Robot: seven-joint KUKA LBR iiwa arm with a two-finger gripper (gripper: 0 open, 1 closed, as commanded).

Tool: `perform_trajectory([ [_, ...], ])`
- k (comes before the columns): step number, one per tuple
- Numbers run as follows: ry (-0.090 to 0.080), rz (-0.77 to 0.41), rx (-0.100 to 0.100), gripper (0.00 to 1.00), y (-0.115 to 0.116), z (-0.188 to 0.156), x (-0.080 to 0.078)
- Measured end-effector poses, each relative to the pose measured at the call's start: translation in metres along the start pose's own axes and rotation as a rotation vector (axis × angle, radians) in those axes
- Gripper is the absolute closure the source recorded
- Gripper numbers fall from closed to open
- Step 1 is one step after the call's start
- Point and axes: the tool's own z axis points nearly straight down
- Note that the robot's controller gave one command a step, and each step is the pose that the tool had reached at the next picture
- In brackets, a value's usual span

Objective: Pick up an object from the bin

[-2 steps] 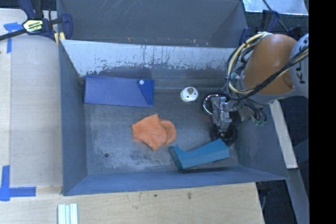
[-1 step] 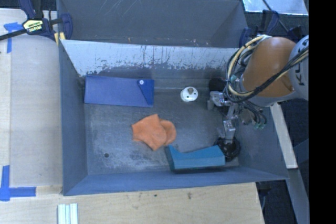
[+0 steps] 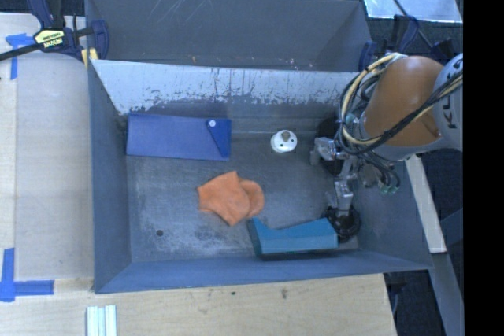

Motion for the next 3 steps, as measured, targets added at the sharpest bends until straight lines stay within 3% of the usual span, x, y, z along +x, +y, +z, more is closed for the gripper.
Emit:
perform_trajectory([
  [1, 0.006, 0.014, -0.001, 0.0, 0.061, -0.002, -0.014],
  [2, 0.011, 0.026, -0.005, 0.0, 0.104, -0.001, -0.015],
  [3, 0.011, -0.097, -0.002, 0.0, 0.118, 0.002, 0.0],
])
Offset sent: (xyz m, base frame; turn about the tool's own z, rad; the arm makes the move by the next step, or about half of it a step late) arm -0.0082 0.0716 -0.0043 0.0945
